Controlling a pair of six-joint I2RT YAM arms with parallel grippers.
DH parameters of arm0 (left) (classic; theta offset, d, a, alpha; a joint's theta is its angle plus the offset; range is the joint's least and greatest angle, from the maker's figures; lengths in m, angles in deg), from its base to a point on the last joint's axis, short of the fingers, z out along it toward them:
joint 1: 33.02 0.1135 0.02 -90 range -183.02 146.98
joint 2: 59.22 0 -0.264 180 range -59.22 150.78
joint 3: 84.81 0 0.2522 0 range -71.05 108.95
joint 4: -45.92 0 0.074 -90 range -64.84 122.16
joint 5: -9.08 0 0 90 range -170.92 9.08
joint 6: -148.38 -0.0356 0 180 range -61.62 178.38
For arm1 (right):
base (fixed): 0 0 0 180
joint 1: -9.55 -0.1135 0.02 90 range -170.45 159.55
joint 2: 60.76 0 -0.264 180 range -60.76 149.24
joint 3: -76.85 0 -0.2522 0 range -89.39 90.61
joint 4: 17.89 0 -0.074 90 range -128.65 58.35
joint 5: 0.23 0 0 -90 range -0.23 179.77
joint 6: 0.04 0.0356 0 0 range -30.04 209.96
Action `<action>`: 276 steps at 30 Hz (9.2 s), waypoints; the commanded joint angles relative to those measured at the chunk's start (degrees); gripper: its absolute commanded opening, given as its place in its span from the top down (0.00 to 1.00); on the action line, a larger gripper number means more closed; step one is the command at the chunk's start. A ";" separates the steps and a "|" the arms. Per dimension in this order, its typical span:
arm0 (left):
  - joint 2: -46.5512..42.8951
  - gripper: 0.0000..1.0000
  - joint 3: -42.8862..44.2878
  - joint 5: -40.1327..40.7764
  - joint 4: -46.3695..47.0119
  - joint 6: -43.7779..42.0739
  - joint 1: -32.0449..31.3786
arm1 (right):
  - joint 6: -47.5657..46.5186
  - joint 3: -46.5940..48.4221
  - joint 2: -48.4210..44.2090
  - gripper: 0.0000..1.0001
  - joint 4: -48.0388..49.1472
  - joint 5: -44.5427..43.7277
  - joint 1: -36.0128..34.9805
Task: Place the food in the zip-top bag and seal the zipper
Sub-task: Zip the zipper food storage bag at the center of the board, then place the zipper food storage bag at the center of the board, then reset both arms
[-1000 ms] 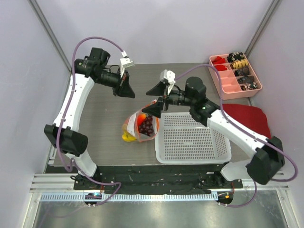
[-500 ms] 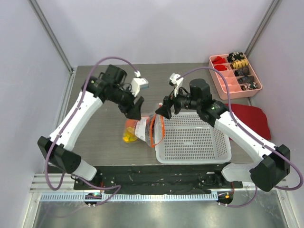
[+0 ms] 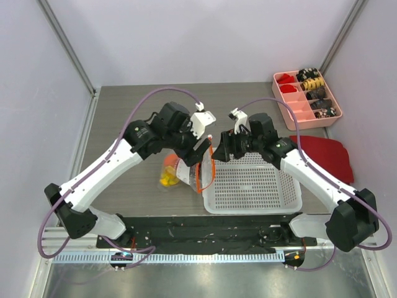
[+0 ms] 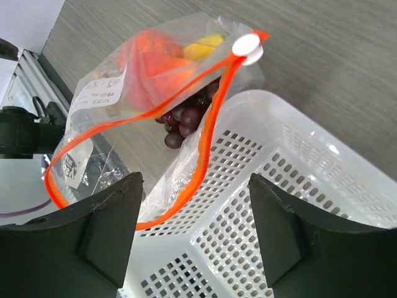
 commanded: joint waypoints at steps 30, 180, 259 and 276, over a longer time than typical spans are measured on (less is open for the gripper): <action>3.09 0.24 -2.61 10.92 1.94 6.84 1.52 | 28.00 -5.23 3.80 0.99 32.20 13.64 -3.31; -14.75 1.00 -18.35 -4.57 -10.89 -32.17 37.56 | -19.89 1.28 9.86 0.99 43.46 -9.13 -1.66; 32.90 0.57 10.65 -10.08 19.62 -24.19 18.58 | -18.75 -0.57 -9.47 0.00 8.05 -16.25 12.31; 15.49 0.00 20.68 -23.01 -2.35 0.41 36.67 | -7.78 4.80 -16.50 0.00 -4.43 -17.12 15.39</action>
